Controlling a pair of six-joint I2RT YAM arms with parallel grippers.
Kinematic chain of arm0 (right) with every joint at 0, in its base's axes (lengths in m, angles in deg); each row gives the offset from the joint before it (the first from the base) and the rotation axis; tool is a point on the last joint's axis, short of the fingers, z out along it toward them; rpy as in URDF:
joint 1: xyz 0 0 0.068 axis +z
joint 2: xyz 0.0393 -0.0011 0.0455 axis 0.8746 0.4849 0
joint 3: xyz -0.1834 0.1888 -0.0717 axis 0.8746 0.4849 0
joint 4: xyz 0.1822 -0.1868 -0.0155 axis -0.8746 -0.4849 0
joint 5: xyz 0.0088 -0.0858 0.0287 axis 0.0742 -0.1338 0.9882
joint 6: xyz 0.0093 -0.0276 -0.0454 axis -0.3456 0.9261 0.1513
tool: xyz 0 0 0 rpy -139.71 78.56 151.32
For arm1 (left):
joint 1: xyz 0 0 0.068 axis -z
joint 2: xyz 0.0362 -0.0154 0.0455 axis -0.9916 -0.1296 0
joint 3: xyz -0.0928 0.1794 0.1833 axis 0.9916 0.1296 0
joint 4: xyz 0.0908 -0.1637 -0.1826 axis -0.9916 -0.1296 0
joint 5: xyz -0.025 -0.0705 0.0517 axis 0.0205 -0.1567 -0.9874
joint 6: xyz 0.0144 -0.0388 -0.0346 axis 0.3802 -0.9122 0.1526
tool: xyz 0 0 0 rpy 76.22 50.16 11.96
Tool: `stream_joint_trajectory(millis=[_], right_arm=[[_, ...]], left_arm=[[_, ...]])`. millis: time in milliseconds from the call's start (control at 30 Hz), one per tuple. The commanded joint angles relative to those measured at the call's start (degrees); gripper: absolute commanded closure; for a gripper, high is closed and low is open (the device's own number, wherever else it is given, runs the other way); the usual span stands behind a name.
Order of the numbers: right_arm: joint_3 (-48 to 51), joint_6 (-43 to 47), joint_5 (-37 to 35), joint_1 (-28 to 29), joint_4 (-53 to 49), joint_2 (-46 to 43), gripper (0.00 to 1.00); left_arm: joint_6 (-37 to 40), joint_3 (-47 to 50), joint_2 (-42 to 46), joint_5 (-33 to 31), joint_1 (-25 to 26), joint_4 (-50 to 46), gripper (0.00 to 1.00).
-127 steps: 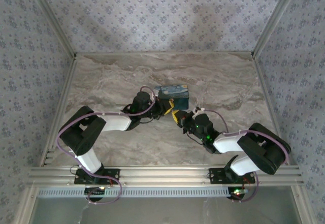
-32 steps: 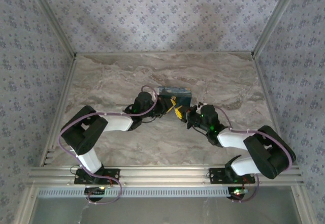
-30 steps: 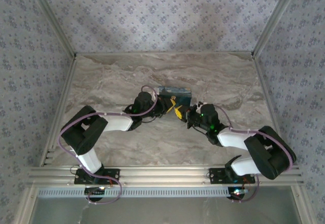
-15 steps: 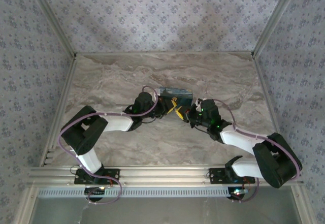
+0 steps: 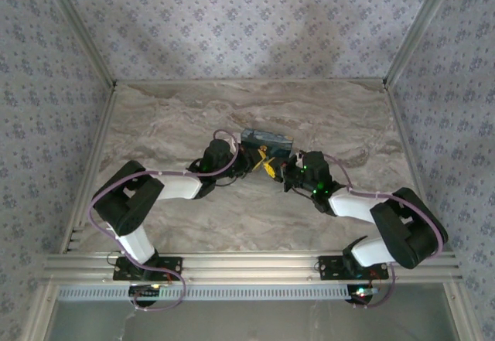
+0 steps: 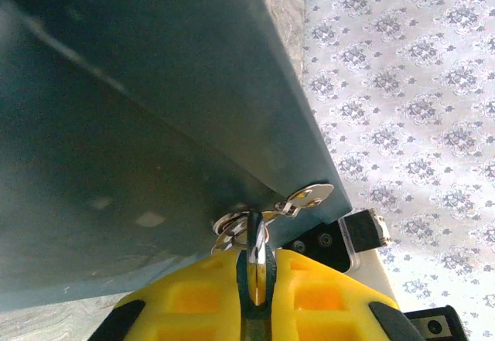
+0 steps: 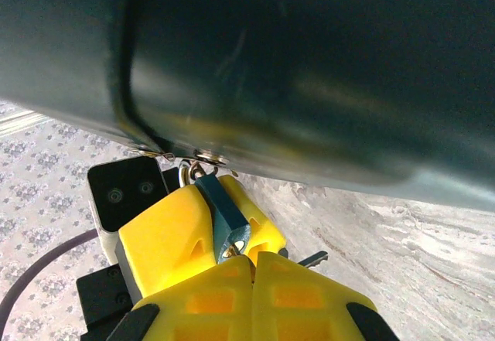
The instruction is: Unlock the padlock with the key
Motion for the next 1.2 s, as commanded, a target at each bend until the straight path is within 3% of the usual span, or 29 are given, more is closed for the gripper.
stream_joint_trajectory(millis=[0,567,1167], right_arm=[[-2.1,1.5,-6.0,-0.2,4.1,-1.4,1.0],[-6.3,2.9,-4.4,0.3,7.5,4.8,1.0],[-4.4,4.0,-3.1,-0.3,8.2,4.6,0.97]], left_arm=[[0.9,0.5,0.9,8.1,2.4,-1.3,1.0],[1.5,-0.3,1.4,11.2,2.6,-1.7,1.0],[2.0,1.3,2.4,9.1,1.6,-2.5,1.0]])
